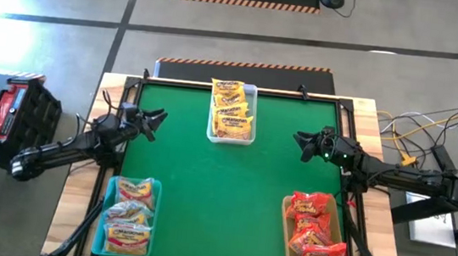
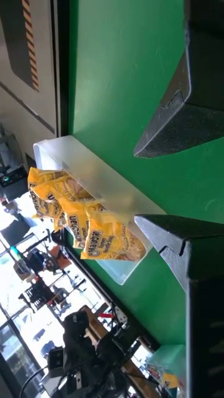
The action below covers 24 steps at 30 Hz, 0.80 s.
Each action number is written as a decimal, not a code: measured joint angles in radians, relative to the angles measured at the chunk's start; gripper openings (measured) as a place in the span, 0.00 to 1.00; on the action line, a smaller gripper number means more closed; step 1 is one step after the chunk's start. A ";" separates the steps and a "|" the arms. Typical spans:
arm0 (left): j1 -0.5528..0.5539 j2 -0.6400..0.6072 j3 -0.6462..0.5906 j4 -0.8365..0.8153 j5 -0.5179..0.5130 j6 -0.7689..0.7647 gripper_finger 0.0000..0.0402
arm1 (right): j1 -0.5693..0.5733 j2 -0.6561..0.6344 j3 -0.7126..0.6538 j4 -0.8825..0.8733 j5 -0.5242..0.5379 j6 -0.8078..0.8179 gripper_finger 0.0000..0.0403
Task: Sort Maruchan noodles
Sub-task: Return to Home Position
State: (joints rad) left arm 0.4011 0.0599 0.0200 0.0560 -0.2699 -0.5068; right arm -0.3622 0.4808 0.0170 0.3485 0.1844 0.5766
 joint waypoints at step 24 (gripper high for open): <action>0.000 0.017 0.002 0.003 -0.001 0.000 0.32 | 0.000 0.000 0.000 0.000 0.000 0.000 0.37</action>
State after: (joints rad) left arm 0.4011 0.0771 0.0216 0.0586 -0.2707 -0.5068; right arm -0.3622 0.4808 0.0170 0.3481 0.1847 0.5766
